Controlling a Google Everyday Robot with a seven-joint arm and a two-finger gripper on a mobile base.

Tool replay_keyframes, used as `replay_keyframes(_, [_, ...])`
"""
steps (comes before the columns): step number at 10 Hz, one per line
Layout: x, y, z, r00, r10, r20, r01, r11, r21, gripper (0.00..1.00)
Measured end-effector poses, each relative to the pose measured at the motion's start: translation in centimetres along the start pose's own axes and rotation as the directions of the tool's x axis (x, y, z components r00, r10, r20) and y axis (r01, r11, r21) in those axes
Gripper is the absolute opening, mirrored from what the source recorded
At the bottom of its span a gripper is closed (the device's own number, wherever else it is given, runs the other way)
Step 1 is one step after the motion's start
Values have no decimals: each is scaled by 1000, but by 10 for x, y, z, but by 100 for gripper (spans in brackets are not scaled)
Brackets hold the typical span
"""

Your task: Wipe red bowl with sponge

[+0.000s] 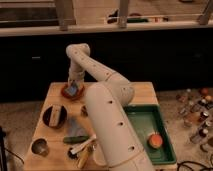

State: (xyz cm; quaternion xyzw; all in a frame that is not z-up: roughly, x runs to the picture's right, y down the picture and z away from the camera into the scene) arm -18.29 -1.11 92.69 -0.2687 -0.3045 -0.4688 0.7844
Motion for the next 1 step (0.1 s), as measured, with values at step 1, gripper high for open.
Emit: replay_keyframes(1, [0, 0, -1, 1000, -5, -1, 5, 1000, 5, 0])
